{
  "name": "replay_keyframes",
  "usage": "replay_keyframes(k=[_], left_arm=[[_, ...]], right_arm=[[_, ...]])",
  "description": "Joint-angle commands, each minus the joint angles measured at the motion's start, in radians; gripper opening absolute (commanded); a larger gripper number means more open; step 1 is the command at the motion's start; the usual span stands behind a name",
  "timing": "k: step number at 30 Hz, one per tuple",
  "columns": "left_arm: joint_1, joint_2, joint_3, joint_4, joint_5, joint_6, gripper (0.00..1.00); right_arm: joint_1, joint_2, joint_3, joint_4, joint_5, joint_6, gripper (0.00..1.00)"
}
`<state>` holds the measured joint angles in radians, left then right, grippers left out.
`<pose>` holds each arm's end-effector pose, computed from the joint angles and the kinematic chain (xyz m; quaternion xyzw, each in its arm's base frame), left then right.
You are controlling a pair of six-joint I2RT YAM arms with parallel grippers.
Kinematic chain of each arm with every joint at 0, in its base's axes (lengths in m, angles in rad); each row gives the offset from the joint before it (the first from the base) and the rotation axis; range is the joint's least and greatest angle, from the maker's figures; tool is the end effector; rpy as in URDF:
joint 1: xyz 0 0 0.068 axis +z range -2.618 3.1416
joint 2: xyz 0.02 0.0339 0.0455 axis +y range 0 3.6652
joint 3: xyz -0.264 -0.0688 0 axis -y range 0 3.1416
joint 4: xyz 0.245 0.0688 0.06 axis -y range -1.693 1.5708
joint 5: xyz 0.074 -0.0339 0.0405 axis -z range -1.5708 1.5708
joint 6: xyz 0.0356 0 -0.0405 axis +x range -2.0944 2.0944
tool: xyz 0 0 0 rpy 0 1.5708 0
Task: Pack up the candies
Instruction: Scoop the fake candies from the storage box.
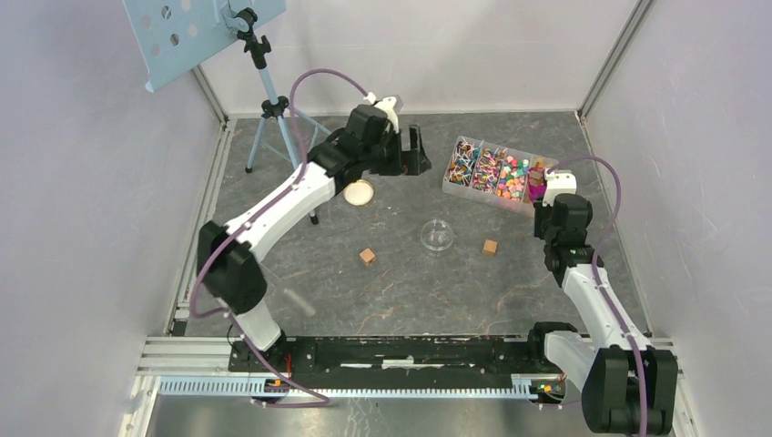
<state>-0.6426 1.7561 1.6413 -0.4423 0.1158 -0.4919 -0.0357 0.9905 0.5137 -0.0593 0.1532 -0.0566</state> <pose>0.3271 -0.2500 0.3467 0.0937 0.8682 -0.3031 0.3815 0.2140 -0.0131 0.2194 0.0288 0.8669 -0.0892 0.4895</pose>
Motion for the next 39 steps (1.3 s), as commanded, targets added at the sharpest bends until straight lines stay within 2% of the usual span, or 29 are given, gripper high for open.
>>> replay_keyframes(k=[1,8,11,16,27,32,39], left_arm=[[0.004,-0.170,-0.136,-0.015,0.021,0.079,1.00],[0.000,-0.413,-0.382,-0.055,-0.045,0.195,1.00],[-0.002,-0.539,-0.517,-0.025,-0.137,0.220,1.00],[-0.012,-0.706,-0.685,0.087,-0.183,0.268,1.00],[-0.012,-0.795,-0.693,0.056,-0.351,0.312,1.00],[-0.013,-0.824,-0.715,0.075,-0.355,0.326,1.00],[-0.013,-0.840,-0.732,0.103,-0.297,0.340,1.00]], right_arm=[[-0.004,-0.062,0.027,0.078,-0.052,-0.025,0.00],[0.006,-0.114,0.100,0.029,-0.132,-0.067,0.00],[0.016,-0.133,0.137,0.022,-0.175,-0.079,0.00],[0.019,-0.144,0.221,-0.035,-0.218,-0.117,0.00],[0.031,-0.213,0.258,-0.074,-0.409,-0.196,0.00],[0.050,-0.244,0.259,-0.114,-0.448,-0.232,0.00],[0.106,-0.276,0.242,-0.199,-0.624,-0.331,0.00]])
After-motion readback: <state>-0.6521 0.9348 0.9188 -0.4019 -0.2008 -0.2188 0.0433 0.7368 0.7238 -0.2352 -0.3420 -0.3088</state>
